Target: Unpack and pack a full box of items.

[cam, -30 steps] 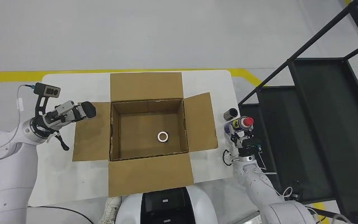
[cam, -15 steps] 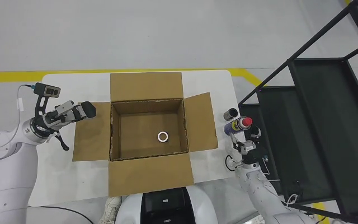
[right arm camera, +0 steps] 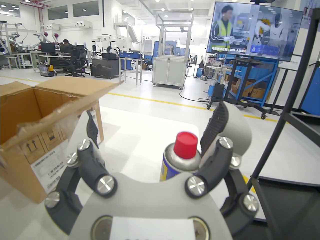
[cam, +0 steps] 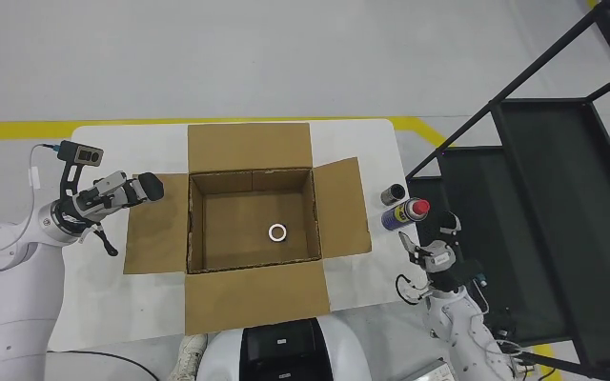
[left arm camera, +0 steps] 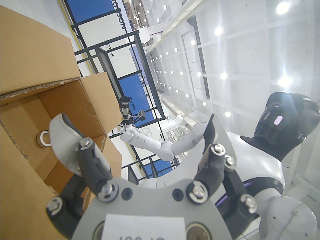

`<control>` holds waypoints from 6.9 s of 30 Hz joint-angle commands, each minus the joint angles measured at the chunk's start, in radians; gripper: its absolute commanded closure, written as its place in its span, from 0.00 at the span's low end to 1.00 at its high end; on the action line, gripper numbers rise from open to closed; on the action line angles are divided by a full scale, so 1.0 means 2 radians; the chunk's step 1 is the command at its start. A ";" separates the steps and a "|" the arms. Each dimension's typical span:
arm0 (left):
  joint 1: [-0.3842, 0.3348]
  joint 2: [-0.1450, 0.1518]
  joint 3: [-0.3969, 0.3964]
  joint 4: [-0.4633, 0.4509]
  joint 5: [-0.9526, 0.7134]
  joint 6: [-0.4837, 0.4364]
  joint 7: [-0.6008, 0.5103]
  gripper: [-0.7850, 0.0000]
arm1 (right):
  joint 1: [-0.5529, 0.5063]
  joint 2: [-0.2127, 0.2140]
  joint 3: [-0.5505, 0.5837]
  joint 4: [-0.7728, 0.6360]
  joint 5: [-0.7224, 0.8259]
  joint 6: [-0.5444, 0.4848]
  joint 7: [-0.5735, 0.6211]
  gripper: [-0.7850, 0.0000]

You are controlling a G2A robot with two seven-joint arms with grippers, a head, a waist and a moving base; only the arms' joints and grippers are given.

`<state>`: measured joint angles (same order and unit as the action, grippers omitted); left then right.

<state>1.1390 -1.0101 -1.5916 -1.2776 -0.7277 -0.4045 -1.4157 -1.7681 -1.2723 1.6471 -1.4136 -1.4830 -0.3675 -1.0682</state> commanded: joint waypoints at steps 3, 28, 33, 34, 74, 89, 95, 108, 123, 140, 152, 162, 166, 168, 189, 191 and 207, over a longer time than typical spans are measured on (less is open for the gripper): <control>0.000 0.000 0.000 0.000 0.000 0.000 0.000 0.00 | -0.032 0.004 0.019 -0.096 0.008 -0.021 0.078 0.00; 0.000 0.000 0.000 0.000 0.000 0.000 0.000 0.00 | -0.022 0.012 0.024 -0.176 0.024 -0.081 0.260 0.00; 0.000 0.000 0.000 0.000 0.000 0.000 0.000 0.00 | -0.012 0.014 0.006 -0.254 0.041 -0.120 0.378 0.00; 0.000 0.000 0.000 0.000 0.000 0.000 0.000 0.00 | -0.011 0.016 0.000 -0.270 0.035 -0.128 0.423 0.00; 0.000 0.000 0.000 0.000 0.000 0.000 0.000 0.00 | 0.224 -0.004 -0.289 -0.308 0.026 -0.073 1.006 0.00; 0.000 0.000 0.000 0.000 0.000 0.000 0.000 0.00 | 0.321 -0.022 -0.348 -0.230 0.112 -0.036 1.141 0.00; 0.000 0.000 0.000 0.000 0.000 0.000 0.000 0.00 | 0.321 -0.022 -0.348 -0.230 0.112 -0.036 1.141 0.00; 0.000 0.000 0.000 0.000 0.000 0.000 0.000 0.00 | 0.321 -0.022 -0.348 -0.230 0.112 -0.036 1.141 0.00; 0.000 0.000 0.000 0.000 0.000 0.000 0.000 0.00 | 0.321 -0.022 -0.348 -0.230 0.112 -0.036 1.141 0.00; 0.000 0.000 0.000 0.000 0.000 0.000 0.000 0.00 | 0.427 -0.053 -0.440 -0.067 0.115 0.006 1.128 0.00; 0.000 0.000 0.000 0.000 0.000 0.000 0.000 0.00 | 0.471 -0.080 -0.493 0.057 0.118 0.023 1.075 0.00; 0.000 0.000 0.000 0.000 0.000 0.000 0.000 0.00 | 0.495 -0.097 -0.509 0.111 0.123 0.040 1.071 0.32; 0.000 0.000 0.000 0.000 0.000 0.000 0.000 0.00 | 0.502 -0.104 -0.516 0.131 0.119 0.051 1.076 0.45; 0.000 0.000 0.000 0.000 0.000 0.000 0.000 0.00 | 0.504 -0.107 -0.519 0.141 0.120 0.051 1.072 0.47; 0.000 0.000 0.000 0.000 0.000 0.000 0.000 0.00 | 0.533 -0.138 -0.535 0.232 0.145 0.035 1.058 0.65; 0.000 0.000 0.000 0.000 0.000 0.000 0.000 0.00 | 0.536 -0.140 -0.535 0.237 0.146 0.033 1.056 1.00; 0.000 0.000 0.000 0.000 0.000 0.000 0.000 0.00 | 0.479 -0.109 -0.475 0.101 0.109 0.037 1.048 1.00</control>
<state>1.1390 -1.0101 -1.5916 -1.2776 -0.7277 -0.4045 -1.4157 -0.7840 -1.5042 0.6764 -1.1488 -1.2434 -0.2999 1.0208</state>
